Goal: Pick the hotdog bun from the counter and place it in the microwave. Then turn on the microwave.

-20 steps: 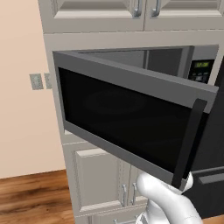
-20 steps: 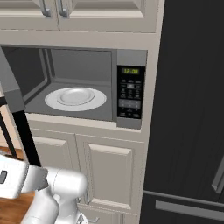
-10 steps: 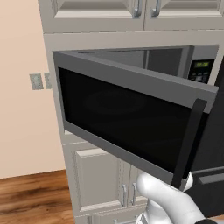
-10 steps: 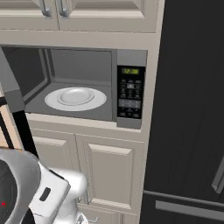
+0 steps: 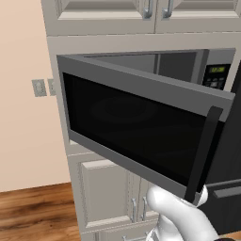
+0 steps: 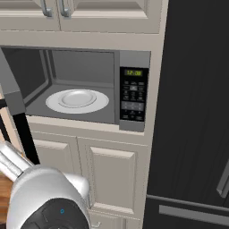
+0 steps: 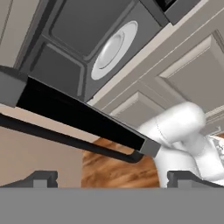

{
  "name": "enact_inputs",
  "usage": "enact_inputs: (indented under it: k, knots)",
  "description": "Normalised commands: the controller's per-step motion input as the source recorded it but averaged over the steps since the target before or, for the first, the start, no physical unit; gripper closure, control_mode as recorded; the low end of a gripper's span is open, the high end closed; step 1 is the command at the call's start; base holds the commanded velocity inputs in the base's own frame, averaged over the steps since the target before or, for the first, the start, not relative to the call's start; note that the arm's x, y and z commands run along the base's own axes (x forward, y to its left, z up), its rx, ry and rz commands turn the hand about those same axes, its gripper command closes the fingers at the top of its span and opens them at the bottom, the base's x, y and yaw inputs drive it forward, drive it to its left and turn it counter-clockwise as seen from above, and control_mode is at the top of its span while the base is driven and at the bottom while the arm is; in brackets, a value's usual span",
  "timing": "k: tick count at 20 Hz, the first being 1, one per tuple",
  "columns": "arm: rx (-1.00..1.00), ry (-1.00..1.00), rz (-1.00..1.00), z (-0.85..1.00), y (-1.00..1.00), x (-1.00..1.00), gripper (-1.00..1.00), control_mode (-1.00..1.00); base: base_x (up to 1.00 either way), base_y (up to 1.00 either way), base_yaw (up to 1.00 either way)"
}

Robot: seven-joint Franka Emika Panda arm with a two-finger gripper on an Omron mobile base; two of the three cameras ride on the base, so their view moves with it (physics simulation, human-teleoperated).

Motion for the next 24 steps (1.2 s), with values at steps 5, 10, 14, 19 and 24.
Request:
enact_inputs:
  k: [5, 10, 14, 19, 24]
  knots:
    - [0.17, 0.0, -0.07, -0.18, -0.09, 0.22, -1.0, -1.0, 0.0, 0.0, 0.0]
    - [0.12, -0.12, 0.0, -0.22, -0.07, 0.23, -1.0, -1.0, 0.0, 0.0, 0.0]
    - [0.1, -0.1, 0.0, -0.21, 0.0, 0.24, -1.0, -1.0, 0.0, 0.0, 0.0]
    - [0.07, -0.03, 0.0, -0.14, 0.0, 0.3, -1.0, -1.0, 0.0, 0.0, 0.0]
    - [0.07, 0.05, 0.0, -0.06, -0.08, 0.3, -1.0, -1.0, 0.0, 0.0, 0.0]
